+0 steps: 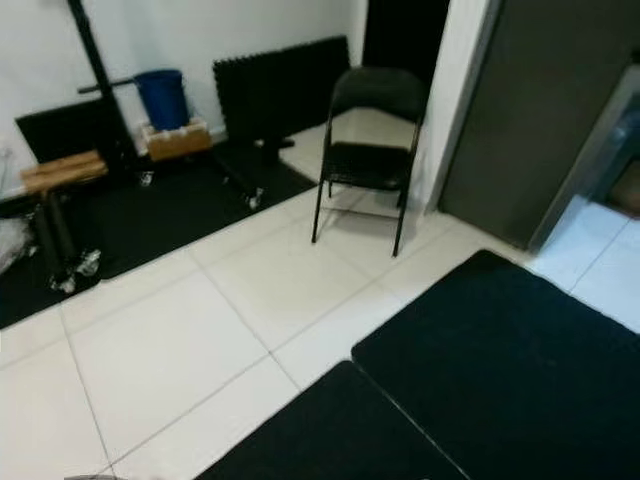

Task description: Restocking fridge

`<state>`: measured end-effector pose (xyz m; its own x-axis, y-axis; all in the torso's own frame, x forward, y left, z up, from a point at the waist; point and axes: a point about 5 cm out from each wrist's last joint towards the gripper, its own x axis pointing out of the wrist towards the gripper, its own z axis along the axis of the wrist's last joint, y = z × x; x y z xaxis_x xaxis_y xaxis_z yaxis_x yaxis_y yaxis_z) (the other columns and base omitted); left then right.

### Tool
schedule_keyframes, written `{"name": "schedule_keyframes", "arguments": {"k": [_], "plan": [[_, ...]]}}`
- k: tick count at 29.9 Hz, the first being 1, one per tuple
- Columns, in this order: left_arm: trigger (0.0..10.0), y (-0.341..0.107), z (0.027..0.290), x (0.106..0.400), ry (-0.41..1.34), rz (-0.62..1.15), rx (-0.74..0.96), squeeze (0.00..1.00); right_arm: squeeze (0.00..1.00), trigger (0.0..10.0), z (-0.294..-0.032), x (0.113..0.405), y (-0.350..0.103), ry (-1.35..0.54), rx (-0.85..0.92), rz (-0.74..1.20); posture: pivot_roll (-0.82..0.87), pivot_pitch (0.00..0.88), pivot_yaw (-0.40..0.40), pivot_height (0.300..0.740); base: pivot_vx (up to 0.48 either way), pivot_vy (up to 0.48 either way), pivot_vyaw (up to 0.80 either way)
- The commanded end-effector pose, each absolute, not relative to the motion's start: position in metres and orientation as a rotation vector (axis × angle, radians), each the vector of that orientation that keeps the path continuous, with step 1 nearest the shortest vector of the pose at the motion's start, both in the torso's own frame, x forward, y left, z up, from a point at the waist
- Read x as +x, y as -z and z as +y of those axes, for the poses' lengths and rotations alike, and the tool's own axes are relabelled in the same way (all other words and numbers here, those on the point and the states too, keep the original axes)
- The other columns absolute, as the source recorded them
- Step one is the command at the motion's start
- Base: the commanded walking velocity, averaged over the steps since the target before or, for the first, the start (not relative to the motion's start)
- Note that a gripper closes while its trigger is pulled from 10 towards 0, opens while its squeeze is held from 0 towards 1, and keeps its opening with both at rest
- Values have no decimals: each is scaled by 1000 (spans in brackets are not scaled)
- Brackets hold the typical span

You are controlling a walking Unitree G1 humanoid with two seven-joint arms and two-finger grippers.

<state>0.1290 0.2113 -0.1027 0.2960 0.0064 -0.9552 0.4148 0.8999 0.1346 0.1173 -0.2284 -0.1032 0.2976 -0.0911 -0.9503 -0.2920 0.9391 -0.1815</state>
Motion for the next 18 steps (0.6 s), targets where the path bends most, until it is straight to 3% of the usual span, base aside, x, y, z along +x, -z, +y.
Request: {"name": "schedule_keyframes", "arguments": {"k": [1, 18], "plan": [[10000, 106, 211, 118, 288, 1286, 396, 0, 0, 10000, -223, 115, 105, -157, -342, 1278, -11, 0, 13, 740, 0, 0, -775], [10000, 107, 210, 116, 318, 1287, 427, 0, 0, 10000, -222, 114, 106, -176, -350, 1288, -1, 0, 26, 740, 0, 0, -775]]}}
